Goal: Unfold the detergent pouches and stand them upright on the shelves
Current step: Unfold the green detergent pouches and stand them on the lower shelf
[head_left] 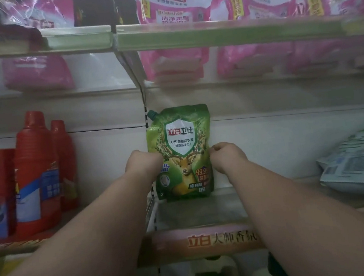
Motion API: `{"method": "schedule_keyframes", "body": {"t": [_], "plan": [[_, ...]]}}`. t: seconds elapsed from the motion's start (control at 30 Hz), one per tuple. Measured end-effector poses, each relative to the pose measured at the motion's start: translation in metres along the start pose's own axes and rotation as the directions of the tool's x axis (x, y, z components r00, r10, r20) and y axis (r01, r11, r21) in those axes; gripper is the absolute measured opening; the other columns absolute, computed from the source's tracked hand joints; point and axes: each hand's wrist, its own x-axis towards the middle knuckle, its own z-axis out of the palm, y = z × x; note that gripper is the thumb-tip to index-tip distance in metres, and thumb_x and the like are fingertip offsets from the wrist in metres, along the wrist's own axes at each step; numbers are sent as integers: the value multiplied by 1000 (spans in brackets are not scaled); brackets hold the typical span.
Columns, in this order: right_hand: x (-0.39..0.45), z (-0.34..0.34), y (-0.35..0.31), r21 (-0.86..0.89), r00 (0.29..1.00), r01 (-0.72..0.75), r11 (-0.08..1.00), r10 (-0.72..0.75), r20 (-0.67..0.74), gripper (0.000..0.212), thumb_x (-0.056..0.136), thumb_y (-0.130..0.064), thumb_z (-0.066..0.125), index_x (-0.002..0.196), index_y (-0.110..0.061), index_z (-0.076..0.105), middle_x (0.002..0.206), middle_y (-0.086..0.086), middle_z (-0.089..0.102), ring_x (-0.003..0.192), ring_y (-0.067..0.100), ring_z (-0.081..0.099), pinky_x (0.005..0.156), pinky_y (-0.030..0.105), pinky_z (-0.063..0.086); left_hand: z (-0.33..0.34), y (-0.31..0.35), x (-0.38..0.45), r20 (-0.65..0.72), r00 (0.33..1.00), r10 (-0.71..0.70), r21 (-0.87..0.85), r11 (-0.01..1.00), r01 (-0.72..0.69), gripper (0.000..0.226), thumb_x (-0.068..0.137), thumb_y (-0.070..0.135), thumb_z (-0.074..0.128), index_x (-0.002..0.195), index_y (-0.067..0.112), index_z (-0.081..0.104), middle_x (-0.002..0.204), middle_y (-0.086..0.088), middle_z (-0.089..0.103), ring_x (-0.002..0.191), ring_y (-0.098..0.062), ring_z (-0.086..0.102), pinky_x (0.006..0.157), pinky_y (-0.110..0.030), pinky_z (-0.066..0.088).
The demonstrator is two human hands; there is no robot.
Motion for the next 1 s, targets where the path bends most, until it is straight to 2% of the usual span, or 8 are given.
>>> {"method": "schedule_keyframes", "body": {"t": [0.1,0.17,0.23,0.33,0.53,0.67,0.8,1.0], "plan": [[-9,-10,5,10,1000,-21,1000,21,-11,55,108,-44,52,155,-17,49,155,9,55,141,34,52,110,36,43,-4,9,-21,-6,1000,19,-18,1000,-19,34,79,16,53,112,7,56,102,-17,65,88,-31,68,78,-49,65],[-15,-25,11,12,998,-33,999,33,-44,57,108,-46,51,155,-14,47,153,10,55,138,34,54,103,36,45,-1,16,-36,11,999,53,-10,999,-53,36,80,17,55,115,9,57,100,-14,66,85,-28,66,60,-37,59],[-22,-47,19,17,996,-32,999,33,-79,58,107,-47,51,154,-13,47,149,10,58,133,34,56,92,34,42,9,25,-53,47,994,96,-11,995,-96,29,86,15,59,115,15,59,102,-10,68,84,-26,65,56,-31,51],[-32,-81,35,-7,995,-26,1000,25,-94,58,106,-48,53,153,-14,48,146,9,59,130,32,58,91,33,42,34,39,-77,102,986,134,-5,991,-134,25,91,16,61,116,19,55,104,-7,65,85,-24,63,61,-32,53],[-43,-149,71,17,986,-41,999,43,-159,57,106,-46,55,152,-12,49,145,9,61,128,30,60,89,30,39,102,67,-125,200,956,215,98,966,-238,38,86,27,62,122,18,50,107,-9,57,99,-32,59,93,-43,55],[-46,-183,88,60,971,1,998,13,-237,52,105,-44,56,148,-16,52,141,5,64,115,27,62,86,27,37,150,84,-160,301,917,262,35,958,-285,47,86,30,63,129,20,49,110,-5,59,98,-27,62,90,-42,58],[-47,-209,99,65,964,46,997,-27,-265,50,105,-43,57,148,-19,52,145,1,62,109,22,61,87,27,37,187,97,-185,328,902,282,10,953,-302,51,91,35,66,136,20,48,124,-5,59,108,-27,59,86,-35,47],[-54,-245,120,85,947,85,993,-54,-318,48,103,-37,58,148,-24,52,148,-3,59,111,19,61,92,30,45,233,108,-215,383,850,362,-84,930,-358,70,87,62,68,137,17,47,131,-2,56,112,-21,53,92,-33,43]]}}
